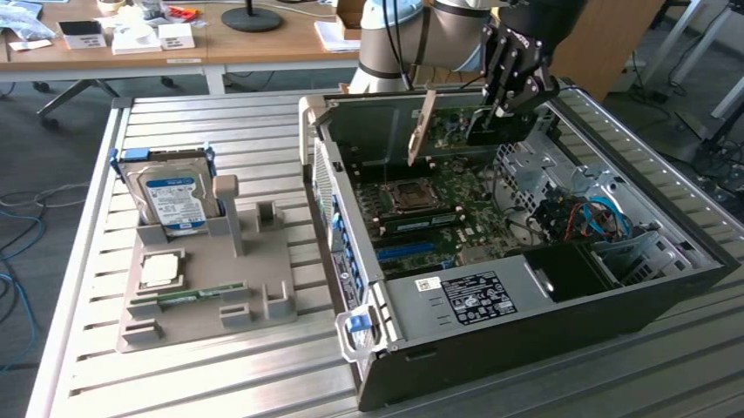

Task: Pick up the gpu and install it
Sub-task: 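Insert the gpu into the slot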

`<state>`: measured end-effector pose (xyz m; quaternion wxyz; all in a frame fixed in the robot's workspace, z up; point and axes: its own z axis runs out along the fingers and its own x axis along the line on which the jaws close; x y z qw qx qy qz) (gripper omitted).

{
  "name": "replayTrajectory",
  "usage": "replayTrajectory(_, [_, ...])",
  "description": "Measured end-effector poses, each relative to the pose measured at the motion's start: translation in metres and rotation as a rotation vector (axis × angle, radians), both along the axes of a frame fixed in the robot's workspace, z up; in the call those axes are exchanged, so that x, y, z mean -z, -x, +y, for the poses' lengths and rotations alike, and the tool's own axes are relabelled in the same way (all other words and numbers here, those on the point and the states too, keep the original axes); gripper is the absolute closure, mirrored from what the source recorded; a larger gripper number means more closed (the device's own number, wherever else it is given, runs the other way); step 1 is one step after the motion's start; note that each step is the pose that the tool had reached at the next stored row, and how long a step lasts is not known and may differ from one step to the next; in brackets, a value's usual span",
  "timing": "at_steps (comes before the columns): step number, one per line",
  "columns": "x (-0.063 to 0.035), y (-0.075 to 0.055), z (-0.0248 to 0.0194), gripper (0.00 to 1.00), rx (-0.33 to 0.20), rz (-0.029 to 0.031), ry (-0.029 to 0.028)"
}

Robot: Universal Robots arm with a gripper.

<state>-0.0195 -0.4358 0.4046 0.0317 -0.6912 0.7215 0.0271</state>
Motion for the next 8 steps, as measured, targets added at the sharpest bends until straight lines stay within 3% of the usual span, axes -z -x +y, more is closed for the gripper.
replayTrajectory(8, [0.0013, 0.0000, 0.0000, 0.73, 0.000, 0.0001, 0.0001])
